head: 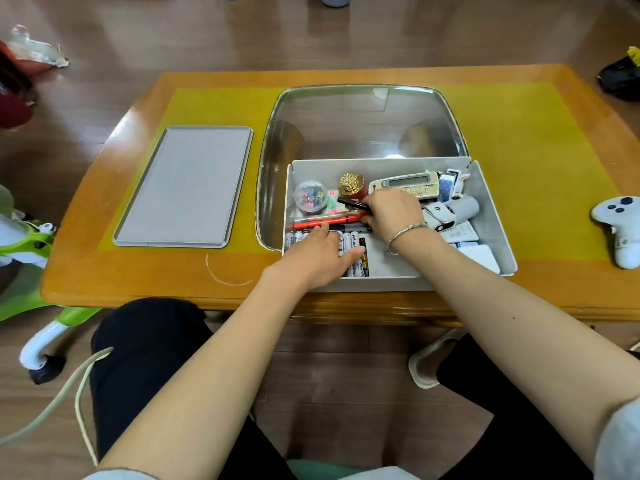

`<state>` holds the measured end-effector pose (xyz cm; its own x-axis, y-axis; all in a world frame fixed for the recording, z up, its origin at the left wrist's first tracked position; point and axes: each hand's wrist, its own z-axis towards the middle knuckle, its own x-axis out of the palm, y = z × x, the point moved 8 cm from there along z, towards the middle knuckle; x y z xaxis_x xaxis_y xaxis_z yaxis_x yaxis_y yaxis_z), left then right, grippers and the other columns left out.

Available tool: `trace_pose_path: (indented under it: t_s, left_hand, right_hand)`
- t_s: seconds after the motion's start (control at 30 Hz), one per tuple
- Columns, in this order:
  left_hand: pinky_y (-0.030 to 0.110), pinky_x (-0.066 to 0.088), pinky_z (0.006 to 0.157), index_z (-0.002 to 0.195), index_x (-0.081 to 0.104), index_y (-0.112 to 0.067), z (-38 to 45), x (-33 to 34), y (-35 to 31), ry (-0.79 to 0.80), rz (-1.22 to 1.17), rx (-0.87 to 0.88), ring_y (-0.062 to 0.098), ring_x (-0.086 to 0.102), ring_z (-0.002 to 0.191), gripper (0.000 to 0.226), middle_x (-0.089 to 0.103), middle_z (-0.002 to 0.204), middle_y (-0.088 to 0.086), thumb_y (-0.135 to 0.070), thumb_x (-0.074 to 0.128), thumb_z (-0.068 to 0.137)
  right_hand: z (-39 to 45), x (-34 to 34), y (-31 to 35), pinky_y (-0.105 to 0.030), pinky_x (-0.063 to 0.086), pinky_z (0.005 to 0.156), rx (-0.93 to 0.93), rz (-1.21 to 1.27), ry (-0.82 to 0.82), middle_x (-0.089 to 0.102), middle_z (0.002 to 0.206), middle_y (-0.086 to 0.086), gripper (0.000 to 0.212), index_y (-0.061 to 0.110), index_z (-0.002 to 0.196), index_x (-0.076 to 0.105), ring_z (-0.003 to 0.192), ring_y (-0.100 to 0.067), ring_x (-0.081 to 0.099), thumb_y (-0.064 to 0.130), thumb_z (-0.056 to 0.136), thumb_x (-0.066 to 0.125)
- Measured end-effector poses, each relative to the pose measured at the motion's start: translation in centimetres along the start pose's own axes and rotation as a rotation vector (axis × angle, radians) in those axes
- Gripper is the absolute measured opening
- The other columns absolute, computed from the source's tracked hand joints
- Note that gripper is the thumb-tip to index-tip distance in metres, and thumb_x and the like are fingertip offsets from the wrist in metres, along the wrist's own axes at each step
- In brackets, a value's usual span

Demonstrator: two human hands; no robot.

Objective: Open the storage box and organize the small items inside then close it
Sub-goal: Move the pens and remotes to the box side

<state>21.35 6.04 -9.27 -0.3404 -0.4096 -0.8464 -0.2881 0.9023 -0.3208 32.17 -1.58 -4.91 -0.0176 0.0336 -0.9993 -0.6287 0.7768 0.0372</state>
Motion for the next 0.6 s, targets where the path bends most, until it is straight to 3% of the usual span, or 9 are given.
trace_pose_path:
  t_s: [0.4,0.5,0.6]
  left_hand:
    - [0.053,0.017,0.117,0.153,0.014,-0.017,0.2,0.3,0.3,0.018,0.039,-0.046,0.026,0.005,0.148,0.082,0.003,0.162,0.009,-0.07,0.024,0.092]
    - [0.053,0.017,0.117,0.153,0.012,-0.015,0.1,0.2,0.3,0.043,0.002,-0.051,0.027,0.005,0.148,0.081,0.003,0.161,0.009,-0.066,0.028,0.093]
    - [0.047,0.032,0.111,0.146,0.031,-0.009,-0.5,-1.0,-0.3,-0.094,-0.049,-0.011,0.03,0.029,0.14,0.067,0.031,0.152,0.014,-0.054,0.039,0.097]
  right_hand:
    - [-0.6,0.1,-0.5,-0.036,0.047,0.078,0.026,0.08,0.027,0.06,0.109,-0.01,0.031,0.014,0.106,0.065,0.1,-0.033,0.06,0.033,0.082,0.069]
    - [-1.0,-0.6,-0.9,-0.036,0.047,0.079,0.011,0.127,0.023,0.059,0.111,-0.009,0.027,0.018,0.109,0.065,0.102,-0.031,0.058,0.027,0.082,0.067]
    - [-1.6,-1.0,-0.7,-0.036,0.047,0.085,-0.063,0.198,0.051,0.059,0.11,-0.011,0.032,0.018,0.114,0.066,0.103,-0.031,0.056,0.015,0.082,0.063]
